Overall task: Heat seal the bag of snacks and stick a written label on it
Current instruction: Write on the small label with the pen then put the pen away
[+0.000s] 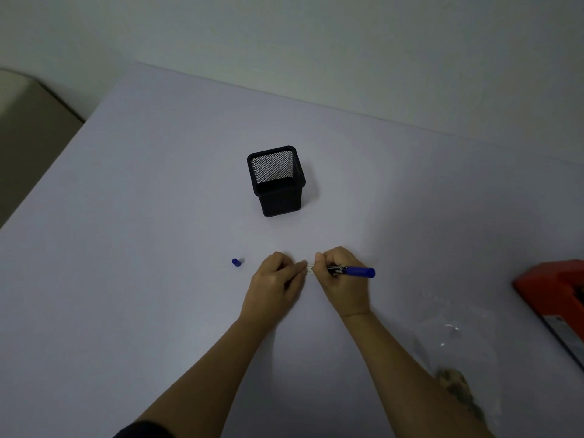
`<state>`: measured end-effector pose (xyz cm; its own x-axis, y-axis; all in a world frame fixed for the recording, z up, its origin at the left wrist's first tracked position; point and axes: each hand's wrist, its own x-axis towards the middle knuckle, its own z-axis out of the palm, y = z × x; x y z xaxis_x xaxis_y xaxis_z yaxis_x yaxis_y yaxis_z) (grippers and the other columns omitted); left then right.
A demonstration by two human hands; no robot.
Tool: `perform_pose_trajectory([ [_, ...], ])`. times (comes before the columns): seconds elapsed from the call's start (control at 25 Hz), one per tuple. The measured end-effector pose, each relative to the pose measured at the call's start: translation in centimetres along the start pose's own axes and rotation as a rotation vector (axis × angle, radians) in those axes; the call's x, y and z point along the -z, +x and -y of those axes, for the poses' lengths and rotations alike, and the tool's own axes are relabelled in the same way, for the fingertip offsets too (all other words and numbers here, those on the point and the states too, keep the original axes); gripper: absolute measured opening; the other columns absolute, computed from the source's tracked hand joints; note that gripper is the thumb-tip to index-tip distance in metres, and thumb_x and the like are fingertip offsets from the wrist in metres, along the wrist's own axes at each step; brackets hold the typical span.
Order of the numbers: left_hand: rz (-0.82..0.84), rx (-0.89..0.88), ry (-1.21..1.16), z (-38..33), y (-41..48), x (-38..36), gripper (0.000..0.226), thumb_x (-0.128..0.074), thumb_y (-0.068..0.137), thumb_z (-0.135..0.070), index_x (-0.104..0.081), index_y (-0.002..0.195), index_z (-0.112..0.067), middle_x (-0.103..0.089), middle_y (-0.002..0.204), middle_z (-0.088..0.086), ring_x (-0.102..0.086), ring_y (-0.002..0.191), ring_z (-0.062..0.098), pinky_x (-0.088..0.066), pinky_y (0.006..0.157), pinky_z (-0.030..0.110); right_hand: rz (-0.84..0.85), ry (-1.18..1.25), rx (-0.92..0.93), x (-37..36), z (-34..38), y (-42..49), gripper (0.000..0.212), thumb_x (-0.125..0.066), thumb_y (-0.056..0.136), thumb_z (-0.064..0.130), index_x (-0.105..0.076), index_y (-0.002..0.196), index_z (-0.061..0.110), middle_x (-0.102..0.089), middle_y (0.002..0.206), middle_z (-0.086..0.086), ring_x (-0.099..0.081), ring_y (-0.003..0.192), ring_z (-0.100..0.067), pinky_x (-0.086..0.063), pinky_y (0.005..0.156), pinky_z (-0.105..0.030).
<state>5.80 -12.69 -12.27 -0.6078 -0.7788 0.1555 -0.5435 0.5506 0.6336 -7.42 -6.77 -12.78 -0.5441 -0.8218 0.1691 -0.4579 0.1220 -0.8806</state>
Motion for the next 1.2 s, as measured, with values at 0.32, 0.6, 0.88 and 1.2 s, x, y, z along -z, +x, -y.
perform_pose_trajectory([
  [0.32, -0.018, 0.005, -0.007, 0.07, 0.08, -0.25, 0.028, -0.055, 0.087, -0.03, -0.073, 0.09, -0.009, -0.052, 0.069, 0.004, -0.046, 0.063, 0.012, -0.034, 0.061, 0.013, 0.03, -0.009, 0.003, 0.09, -0.14, -0.05, 0.042, -0.046, 0.085, 0.032, -0.05, 0.061, -0.001, -0.053, 0.056, -0.014, -0.046, 0.059, -0.02, -0.038, 0.052, -0.005],
  [0.6, -0.015, 0.014, -0.001, -0.06, 0.09, -0.37, 0.029, -0.055, 0.087, -0.031, -0.074, 0.092, -0.01, -0.053, 0.069, 0.004, -0.047, 0.063, 0.013, -0.037, 0.059, 0.015, 0.037, -0.022, 0.009, 0.28, -0.09, -0.05, 0.04, -0.047, 0.085, 0.033, -0.05, 0.061, 0.001, -0.053, 0.056, -0.012, -0.046, 0.059, -0.014, -0.037, 0.052, -0.003],
  [0.88, -0.02, 0.017, 0.006, -0.06, 0.08, -0.46, 0.027, -0.055, 0.086, -0.03, -0.074, 0.092, -0.011, -0.053, 0.069, 0.004, -0.047, 0.063, 0.013, -0.037, 0.06, 0.015, 0.036, -0.036, 0.013, 0.33, 0.05, -0.04, 0.04, -0.046, 0.085, 0.034, -0.051, 0.061, 0.002, -0.054, 0.056, -0.011, -0.044, 0.05, -0.012, -0.037, 0.051, -0.004],
  [1.2, -0.033, 0.017, 0.014, -0.1, 0.07, -0.35, 0.026, -0.056, 0.086, -0.029, -0.074, 0.091, -0.011, -0.053, 0.068, 0.004, -0.047, 0.062, 0.013, -0.035, 0.06, 0.013, 0.023, -0.057, 0.033, 0.28, 0.1, -0.05, 0.037, -0.048, 0.086, 0.032, -0.053, 0.062, 0.003, -0.055, 0.057, -0.01, -0.048, 0.063, -0.014, -0.037, 0.055, 0.0],
])
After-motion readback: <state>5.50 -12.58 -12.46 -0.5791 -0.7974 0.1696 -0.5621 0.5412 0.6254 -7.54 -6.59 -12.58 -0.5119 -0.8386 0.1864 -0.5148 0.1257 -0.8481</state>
